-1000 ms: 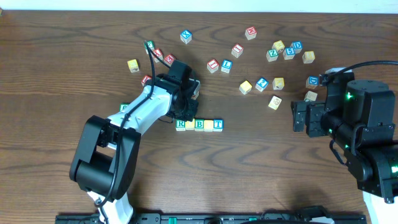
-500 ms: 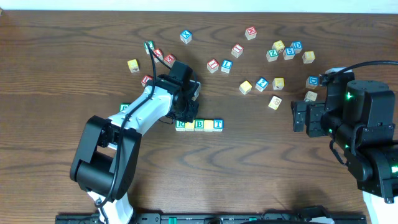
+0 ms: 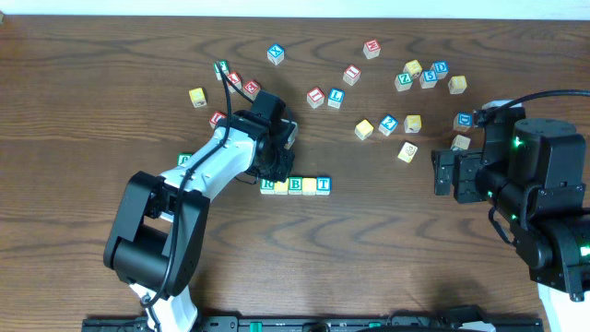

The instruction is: Spell out ROBOT

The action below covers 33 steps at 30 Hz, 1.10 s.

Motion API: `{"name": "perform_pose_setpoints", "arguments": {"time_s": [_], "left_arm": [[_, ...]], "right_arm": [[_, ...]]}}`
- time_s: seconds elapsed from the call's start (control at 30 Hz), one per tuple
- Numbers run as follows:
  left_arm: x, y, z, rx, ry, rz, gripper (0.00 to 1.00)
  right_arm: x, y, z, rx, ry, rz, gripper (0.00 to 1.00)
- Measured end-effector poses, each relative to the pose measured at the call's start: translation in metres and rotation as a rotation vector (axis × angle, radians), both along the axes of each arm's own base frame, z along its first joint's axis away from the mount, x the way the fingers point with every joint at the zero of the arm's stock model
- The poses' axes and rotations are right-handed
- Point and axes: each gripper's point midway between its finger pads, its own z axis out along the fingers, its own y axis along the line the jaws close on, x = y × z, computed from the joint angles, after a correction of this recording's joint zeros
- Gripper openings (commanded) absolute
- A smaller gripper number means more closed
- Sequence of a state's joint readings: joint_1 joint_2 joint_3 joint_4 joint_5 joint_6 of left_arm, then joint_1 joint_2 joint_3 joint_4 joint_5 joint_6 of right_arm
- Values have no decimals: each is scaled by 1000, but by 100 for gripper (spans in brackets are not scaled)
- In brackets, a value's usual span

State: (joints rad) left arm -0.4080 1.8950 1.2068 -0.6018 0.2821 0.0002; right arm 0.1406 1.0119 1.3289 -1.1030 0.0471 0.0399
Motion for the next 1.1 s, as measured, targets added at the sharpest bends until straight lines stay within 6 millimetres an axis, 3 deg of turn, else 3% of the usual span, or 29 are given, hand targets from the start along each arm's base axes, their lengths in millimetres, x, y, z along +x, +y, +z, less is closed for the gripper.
{"name": "perform_pose_setpoints", "arguments": {"time_s": [0.7, 0.93, 1.1], "left_arm": [[10, -4, 3, -18, -43, 0, 7], [21, -9, 13, -32, -74, 0, 7], [17, -7, 17, -29, -69, -1, 7]], "right_arm": [[0, 0, 0, 0, 0, 0, 99], [0, 0, 0, 0, 0, 0, 99], [0, 0, 0, 0, 0, 0, 99]]}}
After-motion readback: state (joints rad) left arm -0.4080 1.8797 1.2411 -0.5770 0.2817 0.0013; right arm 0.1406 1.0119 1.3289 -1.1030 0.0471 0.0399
